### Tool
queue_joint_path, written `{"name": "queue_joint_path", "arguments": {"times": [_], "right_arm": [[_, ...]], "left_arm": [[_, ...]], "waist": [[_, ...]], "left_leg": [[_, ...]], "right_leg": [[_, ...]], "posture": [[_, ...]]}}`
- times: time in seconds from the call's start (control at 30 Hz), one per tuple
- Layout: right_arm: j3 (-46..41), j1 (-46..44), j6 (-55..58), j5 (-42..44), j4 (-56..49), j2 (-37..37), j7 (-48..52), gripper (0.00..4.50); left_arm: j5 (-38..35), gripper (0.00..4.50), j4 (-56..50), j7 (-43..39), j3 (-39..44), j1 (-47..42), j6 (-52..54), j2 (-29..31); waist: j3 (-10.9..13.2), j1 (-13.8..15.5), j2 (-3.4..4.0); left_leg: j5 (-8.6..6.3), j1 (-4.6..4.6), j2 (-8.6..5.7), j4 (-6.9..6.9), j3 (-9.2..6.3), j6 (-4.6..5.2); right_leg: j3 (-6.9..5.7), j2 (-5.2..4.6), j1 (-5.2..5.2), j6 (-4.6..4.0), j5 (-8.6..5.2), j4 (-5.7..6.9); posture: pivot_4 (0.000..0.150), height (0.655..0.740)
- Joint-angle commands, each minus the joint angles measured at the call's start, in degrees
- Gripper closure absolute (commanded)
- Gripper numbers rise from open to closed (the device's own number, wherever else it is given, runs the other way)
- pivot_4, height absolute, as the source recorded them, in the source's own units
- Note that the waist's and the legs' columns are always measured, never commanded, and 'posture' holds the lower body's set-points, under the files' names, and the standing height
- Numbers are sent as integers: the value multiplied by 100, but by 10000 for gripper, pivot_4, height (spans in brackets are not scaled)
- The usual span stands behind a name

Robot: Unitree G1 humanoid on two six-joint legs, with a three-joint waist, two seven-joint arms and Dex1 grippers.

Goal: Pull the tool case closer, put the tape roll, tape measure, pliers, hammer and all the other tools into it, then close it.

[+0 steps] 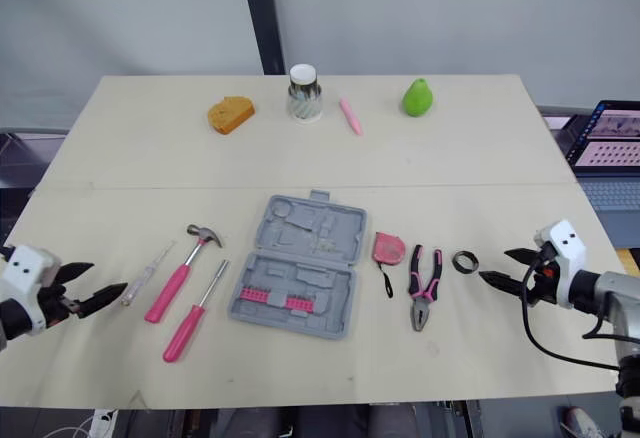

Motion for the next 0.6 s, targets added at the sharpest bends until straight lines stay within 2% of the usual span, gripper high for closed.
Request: {"name": "queue_joint_path", "arguments": {"times": [0.03, 0.1, 0.2, 0.3, 0.37, 0.43, 0.6], "right_arm": [[13, 34, 700, 545, -1515, 212, -270, 0], [319, 80, 1028, 596, -2244, 367, -462, 5863], [861, 6, 1228, 315, -2701, 538, -765, 18869], [1372, -182, 1327, 104, -2877, 788, -1021, 35424], [1642, -282, 1334, -87, -2864, 948, -1196, 44891], [1865, -331, 1341, -222, -2843, 1070, -1304, 45000], [2252, -390, 1340, -482, -2711, 1369, -1557, 45000]], "left_arm": [[-133, 327, -901, -92, -361, -273, 367, 1], [-63, 0, -1253, -103, -780, -535, 549, -76], [133, 8598, -1515, -59, -1385, -967, 676, -239], [444, 25281, -1436, 36, -1979, -1528, 616, -519], [620, 35419, -1117, 39, -2208, -1820, 493, -657], [831, 44625, -758, 24, -2434, -2026, 293, -752], [1147, 44625, -106, -18, -2804, -2361, -106, -1035]], "waist": [[0, 16, -1], [-1, 39, -2], [-1, 54, -2], [-1, 81, -3], [-2, 87, -3], [-2, 91, -3], [-2, 86, -4]], "left_leg": [[0, 0, 0, 2, 0, 0], [0, 0, 0, 3, -1, 0], [-4, -1, -2, 3, 3, 5], [-5, -2, -3, 4, 10, 8], [-5, -3, -3, 7, 11, 8], [-5, -3, -3, 8, 12, 8], [-5, -4, -2, 5, 14, 8]], "right_leg": [[4, 1, 0, 0, 0, 2], [8, 2, 0, 0, 0, 3], [16, 3, -2, 0, 0, 2], [19, 4, -6, 0, 0, 0], [21, 6, -8, 0, 0, 1], [21, 7, -9, 0, 0, 2], [21, 8, -11, 0, 0, -1]], "posture": [[1500, 7400], [1500, 7400], [1500, 7400], [1500, 7400], [1500, 7400], [1500, 7400], [1500, 7400]]}}
